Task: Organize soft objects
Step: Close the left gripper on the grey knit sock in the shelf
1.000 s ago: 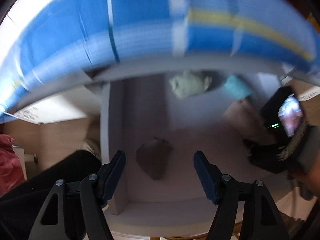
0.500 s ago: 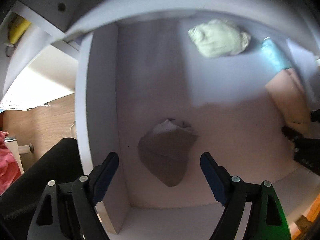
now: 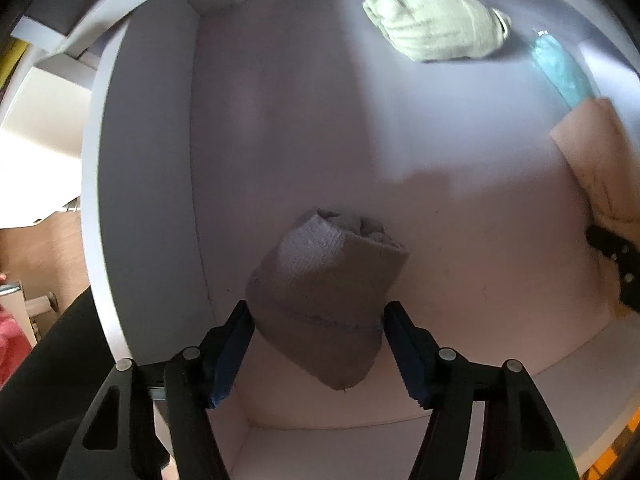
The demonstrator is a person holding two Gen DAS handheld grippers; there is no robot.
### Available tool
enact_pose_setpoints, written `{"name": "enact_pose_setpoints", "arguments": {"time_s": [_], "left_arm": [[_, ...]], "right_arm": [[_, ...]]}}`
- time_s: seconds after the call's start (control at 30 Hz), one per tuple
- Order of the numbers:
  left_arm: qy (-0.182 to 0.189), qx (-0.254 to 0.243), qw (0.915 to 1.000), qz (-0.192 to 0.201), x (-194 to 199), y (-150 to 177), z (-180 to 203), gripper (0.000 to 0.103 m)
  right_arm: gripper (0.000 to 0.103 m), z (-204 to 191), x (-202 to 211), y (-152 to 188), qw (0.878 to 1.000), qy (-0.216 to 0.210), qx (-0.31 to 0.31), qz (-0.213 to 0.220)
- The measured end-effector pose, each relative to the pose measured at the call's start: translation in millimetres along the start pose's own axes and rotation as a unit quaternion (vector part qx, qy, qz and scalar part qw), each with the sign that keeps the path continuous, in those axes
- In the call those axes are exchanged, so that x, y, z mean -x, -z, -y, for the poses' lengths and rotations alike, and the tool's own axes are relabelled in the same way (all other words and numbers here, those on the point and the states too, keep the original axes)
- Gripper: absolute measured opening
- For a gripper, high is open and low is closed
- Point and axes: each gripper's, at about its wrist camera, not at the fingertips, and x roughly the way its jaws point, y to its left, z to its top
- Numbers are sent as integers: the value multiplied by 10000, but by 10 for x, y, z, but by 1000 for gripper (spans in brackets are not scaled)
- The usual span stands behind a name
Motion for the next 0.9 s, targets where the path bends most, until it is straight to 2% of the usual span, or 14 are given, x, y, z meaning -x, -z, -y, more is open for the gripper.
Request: {"name": "enact_pose_setpoints", "arguments": {"time_s": [0.3, 0.47, 0.6, 0.9], "left_arm": [[-3, -63, 10000, 49, 4, 54, 78, 61], [123, -16, 9999, 36, -13, 65, 95, 61], [114, 12, 9999, 31, -26, 82, 110, 61], [145, 100, 9998, 5, -90, 87, 78, 61]], "right_arm": [[51, 273, 53, 59, 9955, -584, -726, -187], [49, 378, 46, 118, 9928, -694, -927, -293], [48, 471, 58, 159, 9875, -1008, -1157, -359], [47, 478, 606, 233, 9882, -1337, -737, -85]]}}
